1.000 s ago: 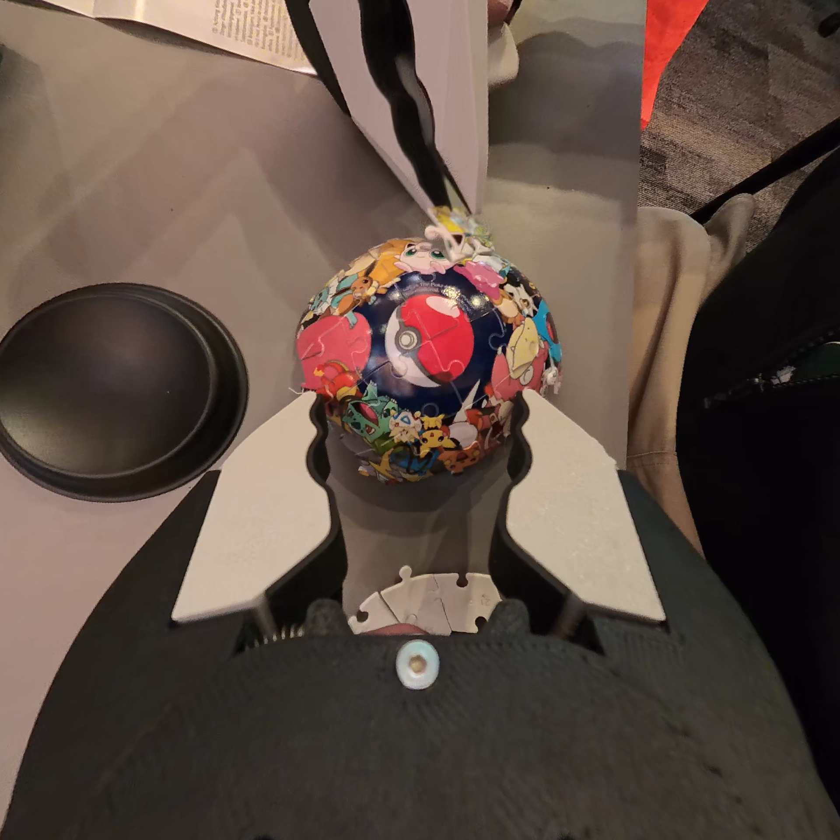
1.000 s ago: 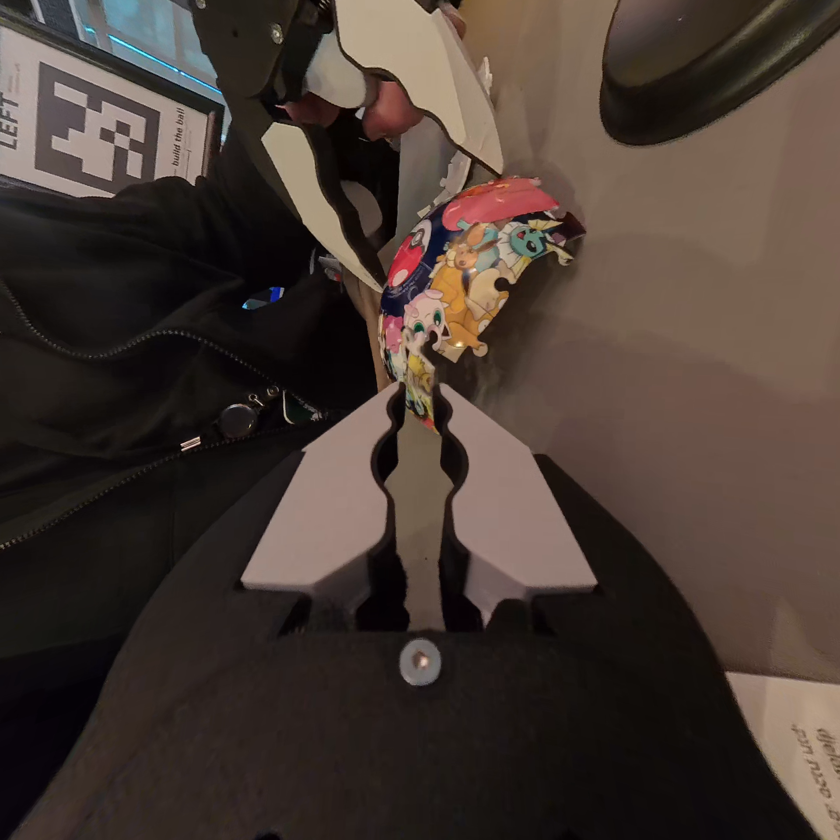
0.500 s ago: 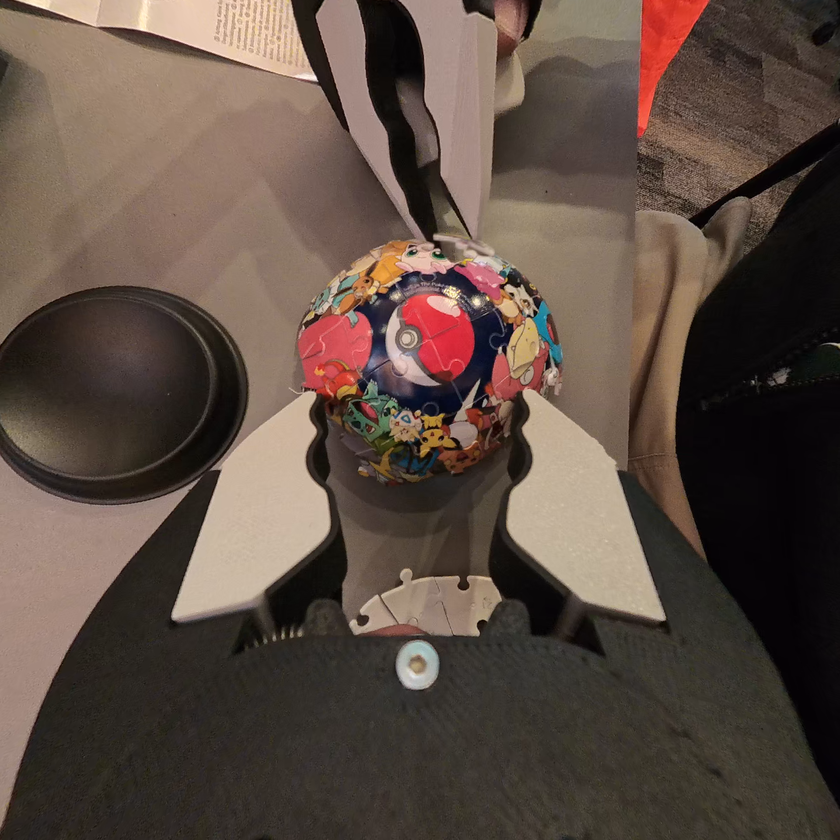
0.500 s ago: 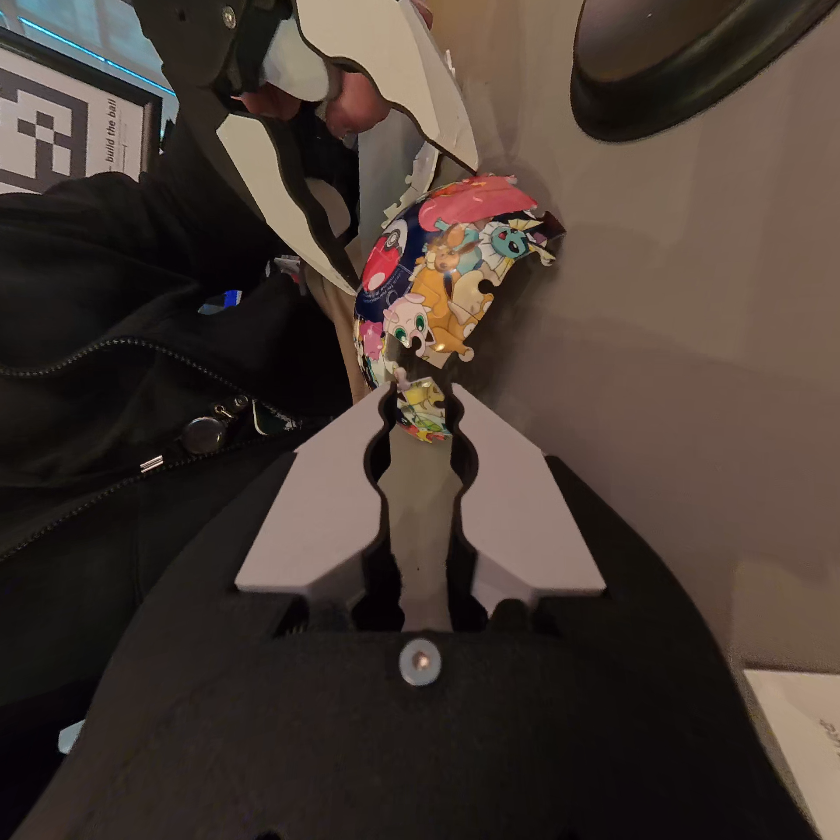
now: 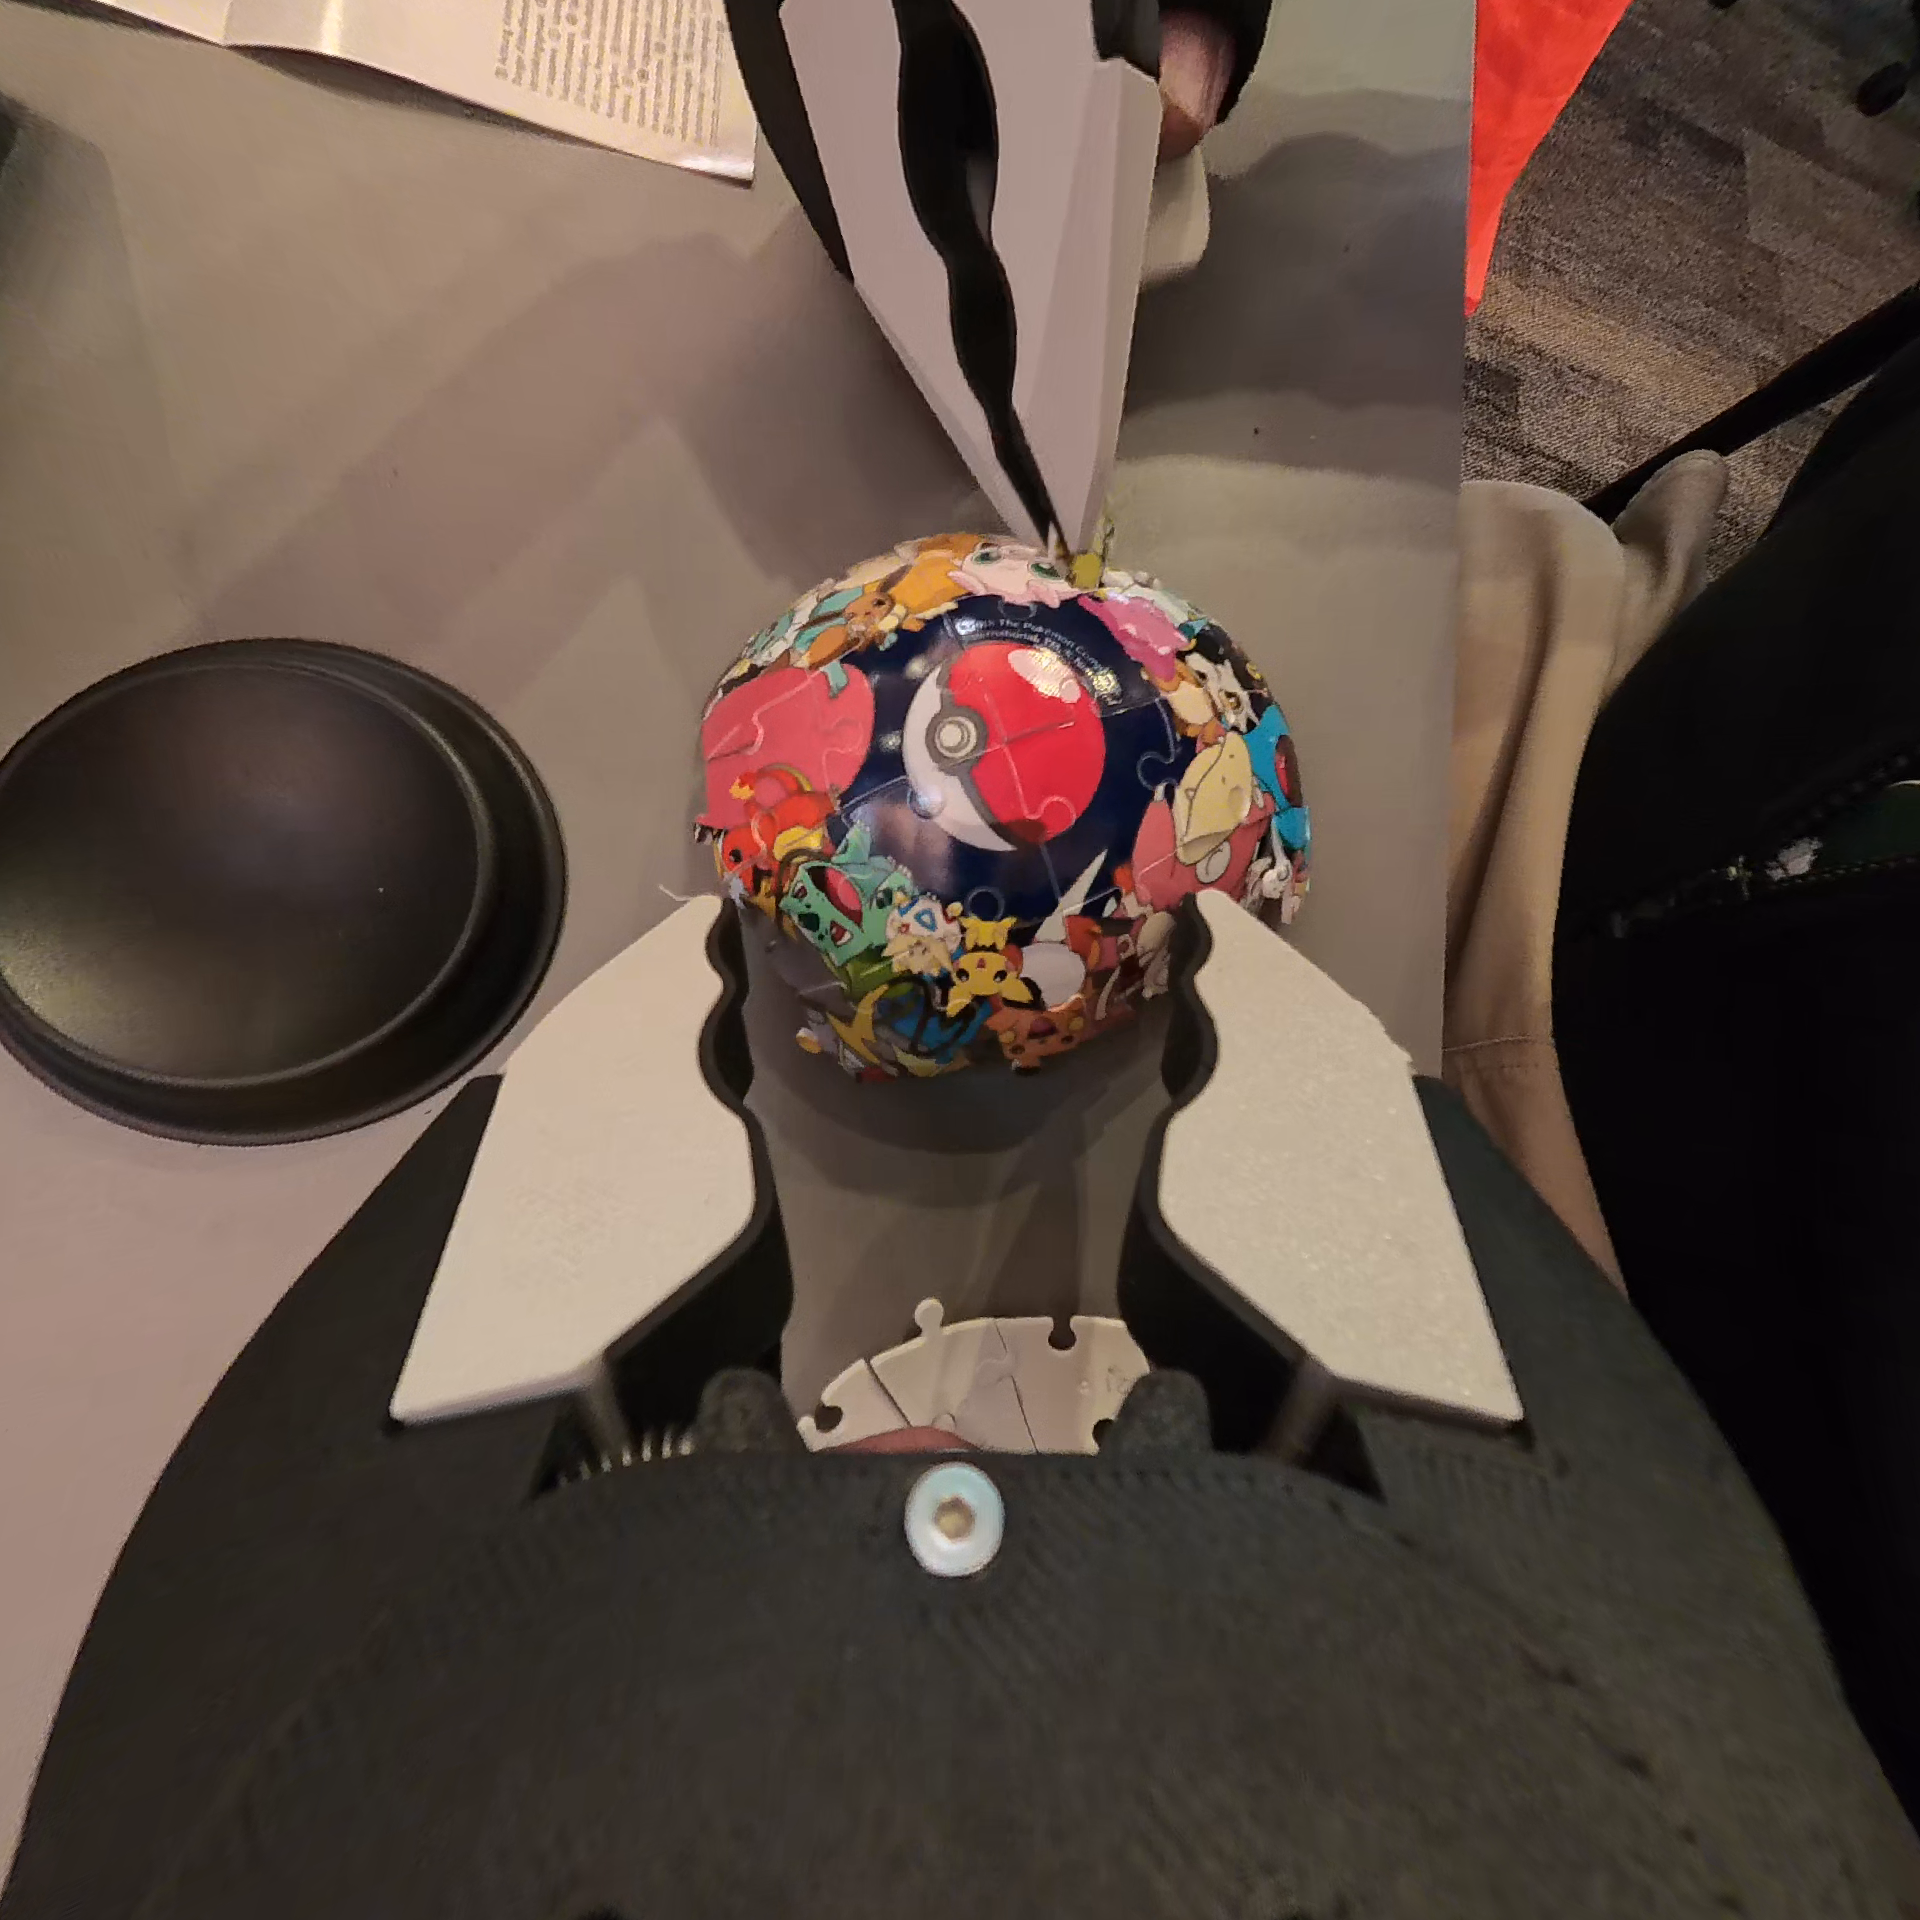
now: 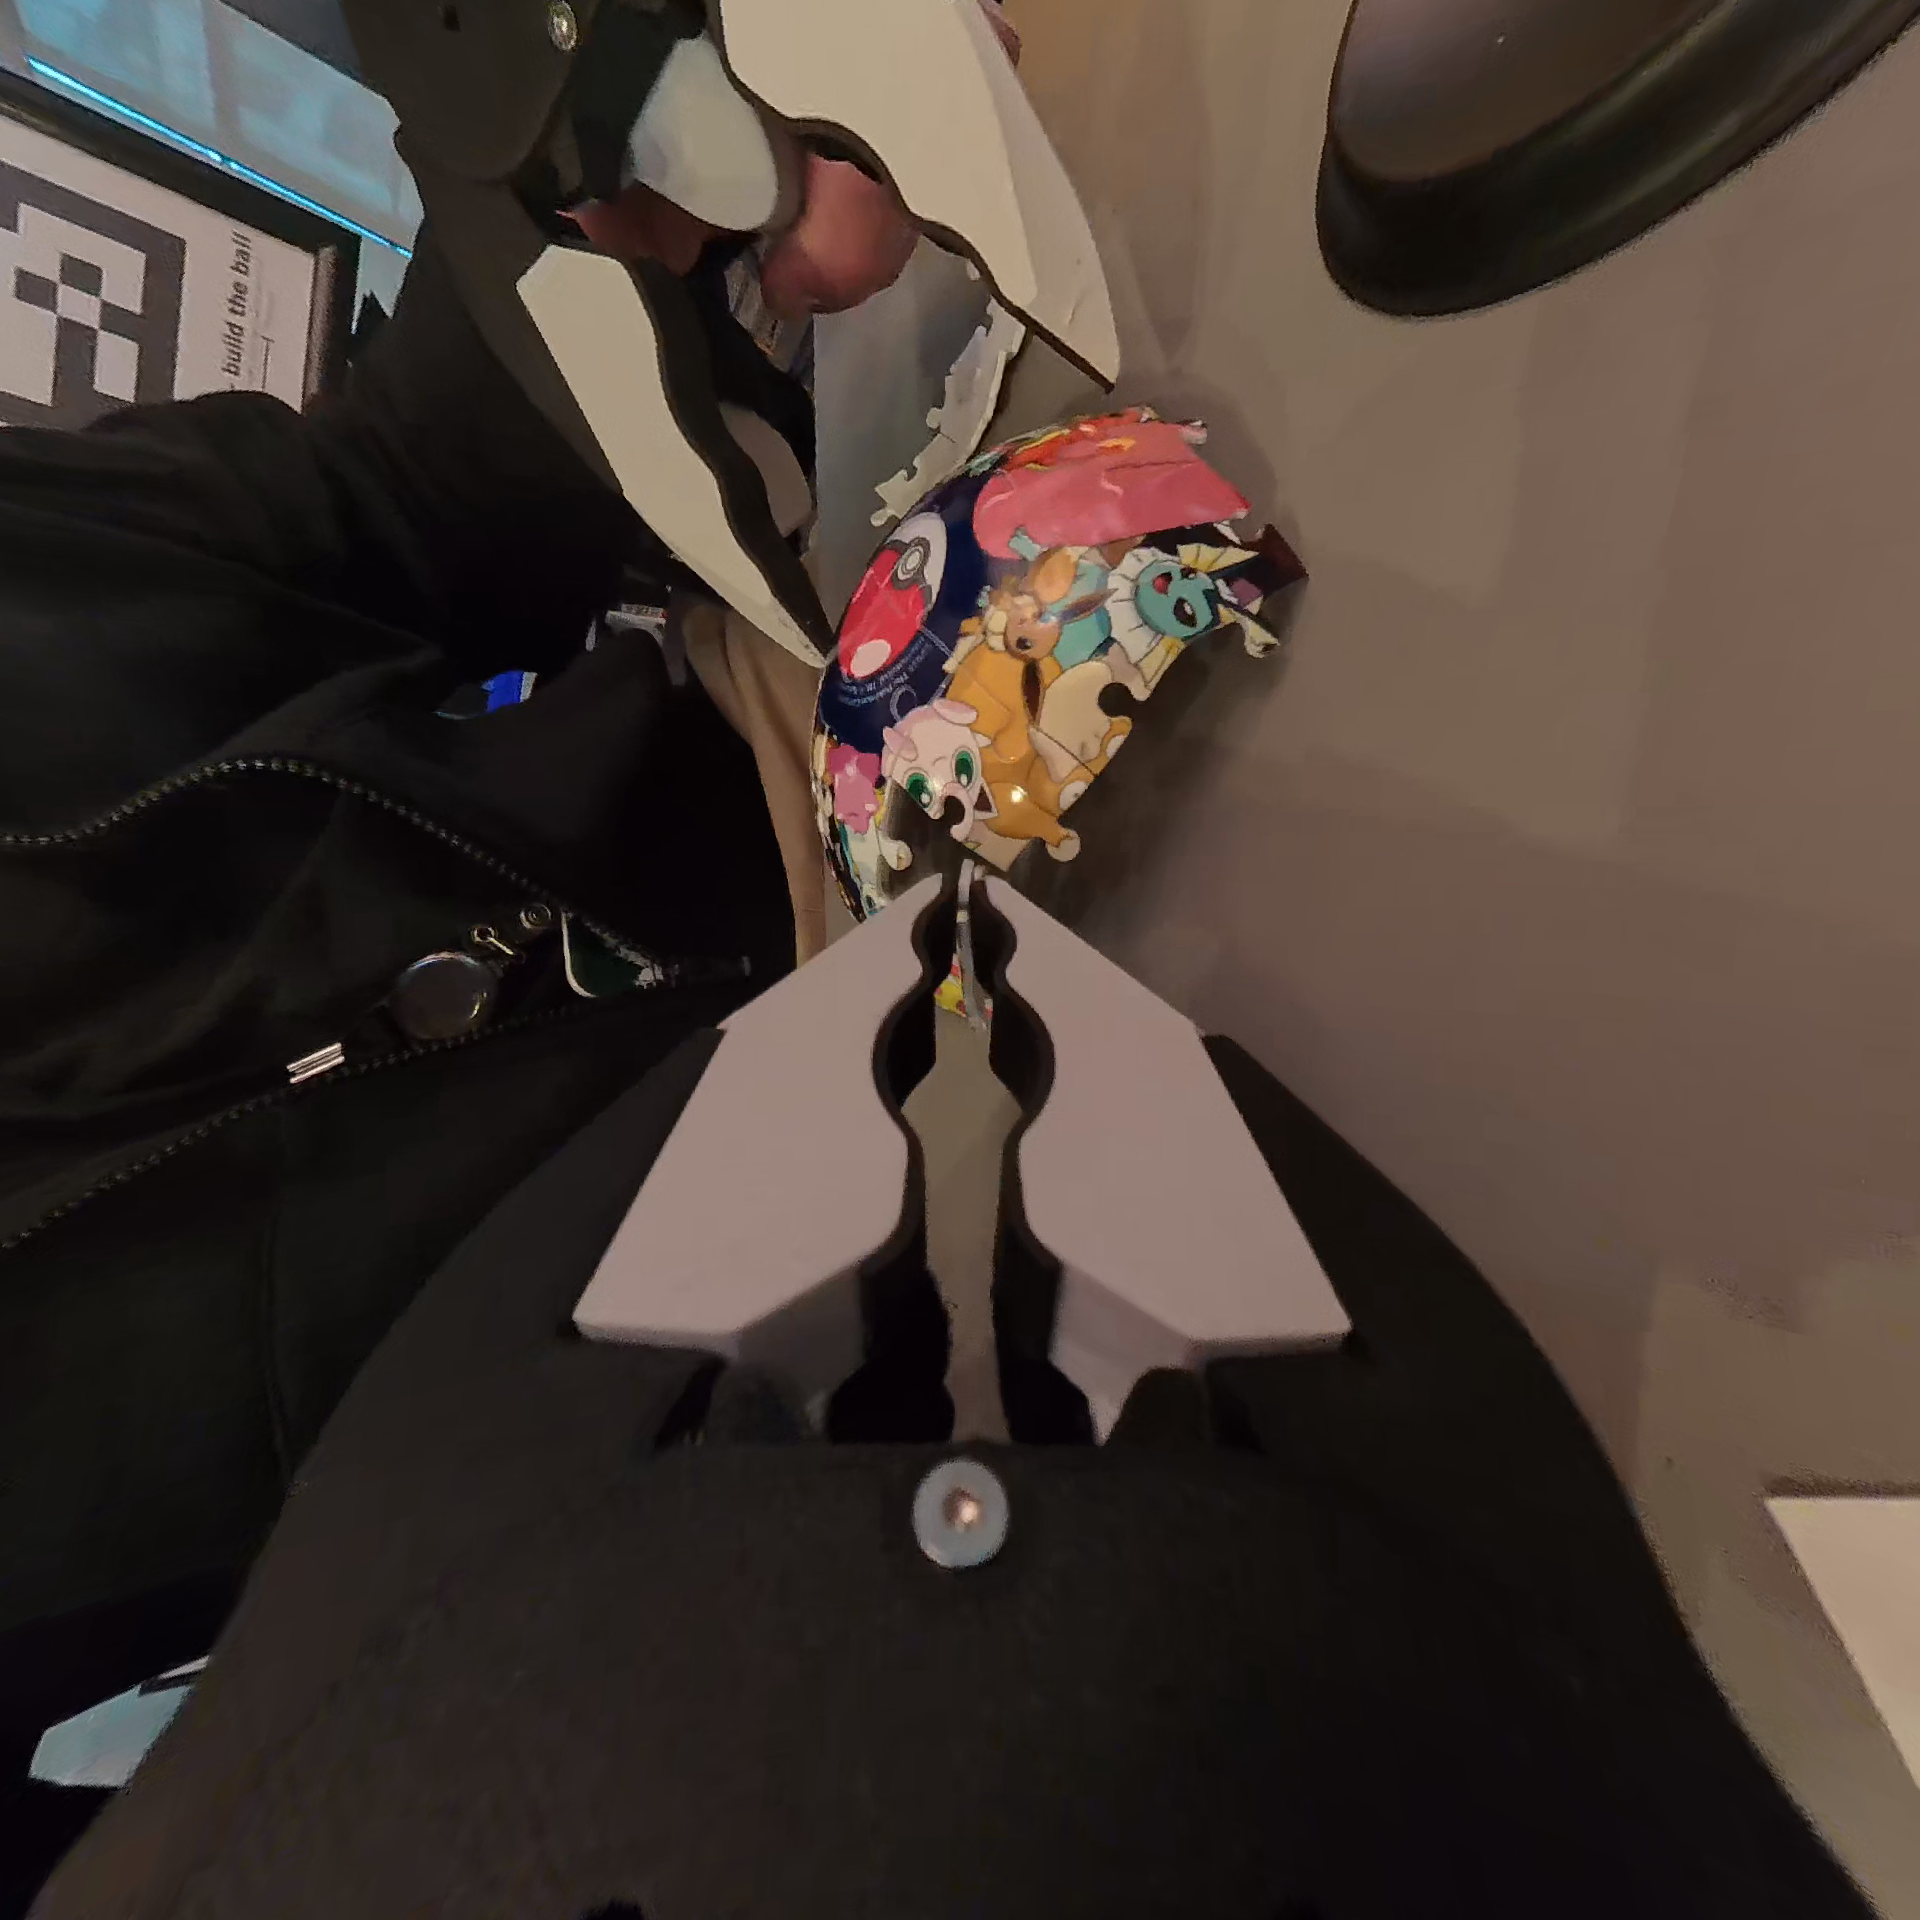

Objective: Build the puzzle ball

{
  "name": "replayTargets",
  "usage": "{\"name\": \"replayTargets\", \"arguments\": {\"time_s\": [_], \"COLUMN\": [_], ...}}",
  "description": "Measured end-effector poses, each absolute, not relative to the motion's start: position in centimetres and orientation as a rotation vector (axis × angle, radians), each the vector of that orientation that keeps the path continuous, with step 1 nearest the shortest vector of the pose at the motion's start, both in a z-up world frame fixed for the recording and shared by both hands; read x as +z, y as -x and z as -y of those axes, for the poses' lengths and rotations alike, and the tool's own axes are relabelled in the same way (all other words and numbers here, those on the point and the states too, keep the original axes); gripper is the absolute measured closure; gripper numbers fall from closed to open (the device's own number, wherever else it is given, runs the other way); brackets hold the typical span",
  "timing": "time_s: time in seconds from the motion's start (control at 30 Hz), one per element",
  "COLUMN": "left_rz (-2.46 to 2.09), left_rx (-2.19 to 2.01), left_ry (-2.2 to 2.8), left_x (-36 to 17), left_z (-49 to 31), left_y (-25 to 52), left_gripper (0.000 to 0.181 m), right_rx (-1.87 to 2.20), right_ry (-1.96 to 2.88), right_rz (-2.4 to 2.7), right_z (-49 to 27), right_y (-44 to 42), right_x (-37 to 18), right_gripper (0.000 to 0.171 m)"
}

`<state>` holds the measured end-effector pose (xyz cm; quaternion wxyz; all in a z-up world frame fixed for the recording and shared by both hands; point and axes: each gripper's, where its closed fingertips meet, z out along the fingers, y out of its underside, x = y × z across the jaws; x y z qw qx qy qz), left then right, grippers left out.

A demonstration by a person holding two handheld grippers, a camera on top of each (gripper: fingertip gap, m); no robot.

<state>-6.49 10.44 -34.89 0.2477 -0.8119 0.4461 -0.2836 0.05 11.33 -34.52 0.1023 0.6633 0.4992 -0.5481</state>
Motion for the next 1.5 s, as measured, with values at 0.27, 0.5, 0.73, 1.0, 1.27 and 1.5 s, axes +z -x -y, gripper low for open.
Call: {"name": "replayTargets", "arguments": {"time_s": [0.27, 0.5, 0.73, 1.0, 1.27, 1.5], "left_rz": [-1.204, -0.979, -0.768, -0.775, -0.920, -0.854], "left_rx": [-0.761, -0.795, -1.178, -1.362, -1.429, -1.313], "left_ry": [2.215, 2.093, 1.912, 1.897, 2.029, 2.085], "left_x": [-34.7, -29.1, -25.2, -24.5, -25.3, -26.6], "left_z": [-10.5, -12.0, -12.2, -11.0, -10.0, -11.1], "left_y": [6.7, 5.4, -0.8, -1.4, -1.3, 0.3], "left_gripper": [0.103, 0.113, 0.168, 0.180, 0.180, 0.158], "right_rx": [-1.733, -2.265, -2.548, -2.426, -1.988, -2.140], "right_ry": [-2.020, -2.017, -1.887, -1.889, -1.880, -1.957], "right_rz": [-1.395, -1.214, -1.211, -1.442, -1.898, -1.450], "right_z": [-12.0, -14.3, -13.2, -12.4, -11.3, -12.1], "right_y": [-0.1, 0.3, 0.9, 0.2, -0.6, -0.3], "right_x": [-33.1, -26.4, -22.1, -22.5, -23.9, -26.2], "right_gripper": [0.171, 0.171, 0.170, 0.167, 0.169, 0.171]}}
